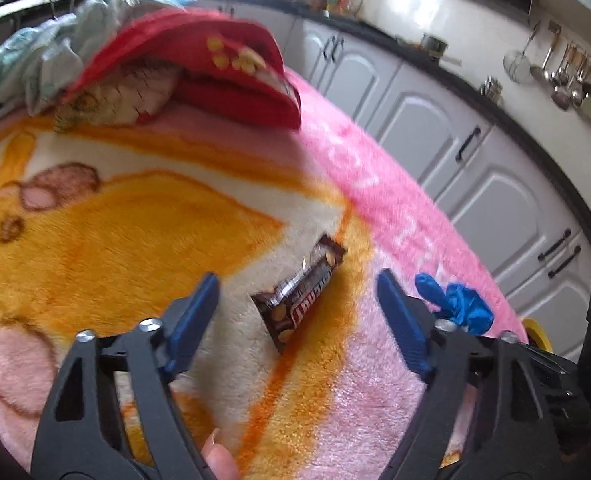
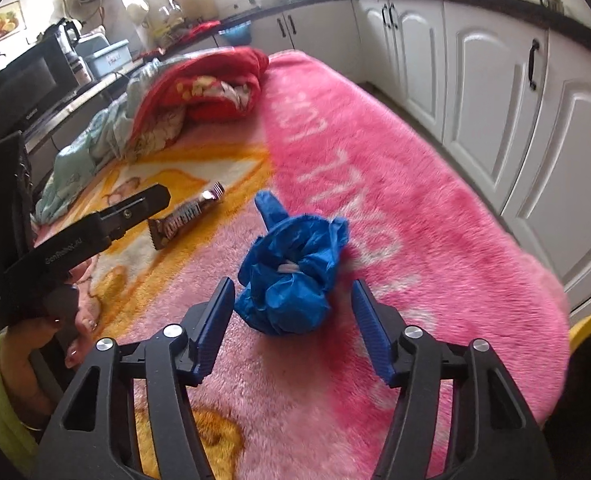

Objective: Collect trash
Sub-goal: 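Grasp the brown candy bar with the left tool while the right tool grasps the blue bag, then carry the candy bar and blue bag over the yellow-rimmed bin with both tools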

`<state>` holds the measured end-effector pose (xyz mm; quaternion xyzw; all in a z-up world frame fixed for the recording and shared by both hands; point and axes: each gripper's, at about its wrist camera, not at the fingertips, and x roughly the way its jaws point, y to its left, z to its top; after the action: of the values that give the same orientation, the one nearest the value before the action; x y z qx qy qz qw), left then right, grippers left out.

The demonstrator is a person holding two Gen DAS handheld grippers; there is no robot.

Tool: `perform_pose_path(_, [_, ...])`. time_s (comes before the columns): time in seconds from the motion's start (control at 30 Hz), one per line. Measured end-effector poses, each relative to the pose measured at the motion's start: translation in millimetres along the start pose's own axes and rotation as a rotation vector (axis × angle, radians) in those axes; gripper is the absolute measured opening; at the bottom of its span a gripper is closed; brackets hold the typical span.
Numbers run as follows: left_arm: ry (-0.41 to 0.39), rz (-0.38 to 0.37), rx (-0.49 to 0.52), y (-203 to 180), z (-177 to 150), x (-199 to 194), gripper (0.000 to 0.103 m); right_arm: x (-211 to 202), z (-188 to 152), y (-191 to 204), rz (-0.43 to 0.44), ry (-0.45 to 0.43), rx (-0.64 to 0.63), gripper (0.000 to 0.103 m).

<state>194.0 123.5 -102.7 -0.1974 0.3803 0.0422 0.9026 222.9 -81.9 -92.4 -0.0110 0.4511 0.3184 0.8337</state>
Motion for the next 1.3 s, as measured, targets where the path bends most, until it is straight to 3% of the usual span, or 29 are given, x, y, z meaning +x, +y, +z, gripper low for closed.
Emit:
perform_pose_path(0.07, [0.014,0.001,0.006,-0.3,-1.9,4.1,0.064,4.9,-3.0,-2.8,0.011,0.012,0.022,0.038])
perform_pose_path(0.2, [0.022,0.019,0.023,-3.0,-3.6,5.0,0.044,1.2,-8.6,-3.2,-0.009,-0.003,0.008,0.023])
perform_pose_path(0.23, [0.023,0.021,0.026,-3.1,-4.1,4.8,0.035,-0.4,-10.0,-4.4,-0.007,-0.003,0.011,0.02])
perform_pose_path(0.43, [0.04,0.009,0.041,-3.2,-6.8,4.8,0.006,-11.4,-20.3,-10.2,0.004,-0.003,0.032,0.015])
perform_pose_path(0.7, [0.032,-0.072,0.125,-35.8,-20.9,-10.3,0.004,-40.4,-39.3,-25.1,-0.002,-0.021,0.055,0.013])
perform_pose_path(1.3, [0.04,-0.261,0.336,-147.4,-69.7,-36.2,0.004,-127.6,-71.8,-86.9,-0.09,-0.146,0.166,0.012])
